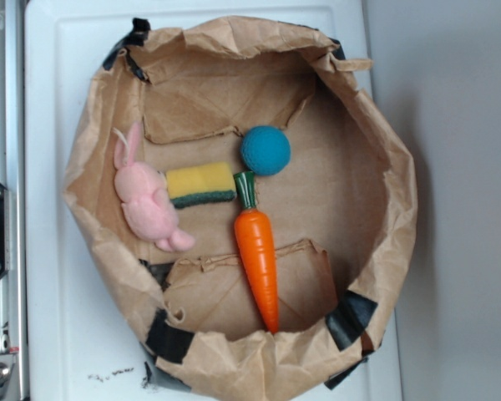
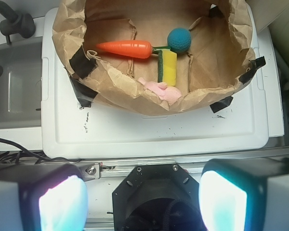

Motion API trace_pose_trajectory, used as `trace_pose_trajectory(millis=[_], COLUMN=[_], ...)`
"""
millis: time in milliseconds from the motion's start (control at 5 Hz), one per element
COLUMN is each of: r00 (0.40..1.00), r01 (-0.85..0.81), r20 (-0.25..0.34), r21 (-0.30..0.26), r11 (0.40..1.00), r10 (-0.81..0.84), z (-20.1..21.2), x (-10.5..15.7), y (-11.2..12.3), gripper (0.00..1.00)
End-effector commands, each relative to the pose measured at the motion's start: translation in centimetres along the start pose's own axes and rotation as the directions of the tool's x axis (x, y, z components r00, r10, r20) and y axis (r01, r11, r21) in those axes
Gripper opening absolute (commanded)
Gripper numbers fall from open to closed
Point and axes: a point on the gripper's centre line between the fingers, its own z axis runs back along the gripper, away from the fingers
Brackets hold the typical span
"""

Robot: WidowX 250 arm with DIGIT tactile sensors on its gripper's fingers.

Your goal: Grab the blue ball.

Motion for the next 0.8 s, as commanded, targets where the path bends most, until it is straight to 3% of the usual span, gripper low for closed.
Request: trace_pose_trajectory(millis=[0,200,600], r00=[1.0,0.997,0.997], r01=[0.0,-0.08,-0.08], r20=[0.0,0.016,0.016], r21=[0.0,-0.038,-0.038], r11=[1.0,0.996,0.996], r10=[0.0,0.081,0.081], z=[0.0,-1.1,-1.1], x=[0.0,4.9,4.9], y=[0.0,0.1,0.1], gripper=[1.0,1.0,1.0])
